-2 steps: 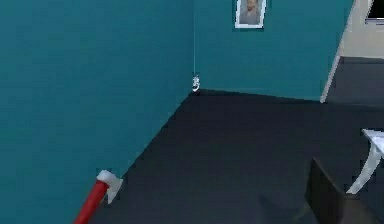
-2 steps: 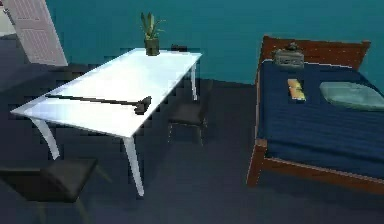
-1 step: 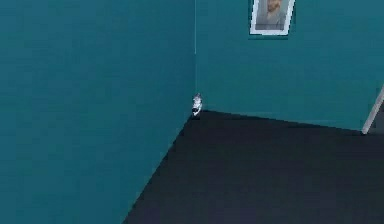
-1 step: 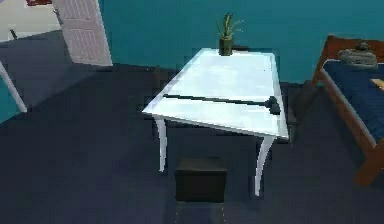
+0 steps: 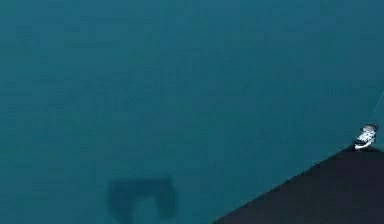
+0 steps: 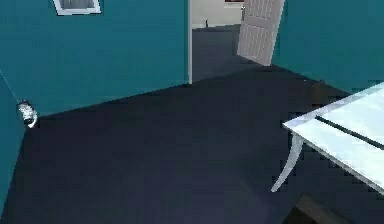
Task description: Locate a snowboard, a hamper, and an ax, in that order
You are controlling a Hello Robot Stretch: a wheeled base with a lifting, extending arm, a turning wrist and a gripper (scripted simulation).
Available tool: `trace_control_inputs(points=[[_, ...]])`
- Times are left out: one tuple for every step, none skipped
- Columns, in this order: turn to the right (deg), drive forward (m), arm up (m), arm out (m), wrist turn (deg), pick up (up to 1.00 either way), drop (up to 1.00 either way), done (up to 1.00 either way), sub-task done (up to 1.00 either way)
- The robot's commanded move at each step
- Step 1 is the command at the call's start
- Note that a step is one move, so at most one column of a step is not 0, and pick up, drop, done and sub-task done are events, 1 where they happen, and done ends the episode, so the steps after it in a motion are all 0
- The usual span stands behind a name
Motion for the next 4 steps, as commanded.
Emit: trace_control_inputs(points=[[-30.0, 0.0, 0.0, 0.0, 0.0, 0.0, 0.0, 0.0, 0.0], [0.0, 0.05, 0.0, 0.0, 0.0, 0.0, 0.0, 0.0, 0.0], [45.0, 0.0, 0.0, 0.0, 0.0, 0.0, 0.0, 0.0, 0.0], [45.0, 0.0, 0.0, 0.0, 0.0, 0.0, 0.0, 0.0, 0.0]])
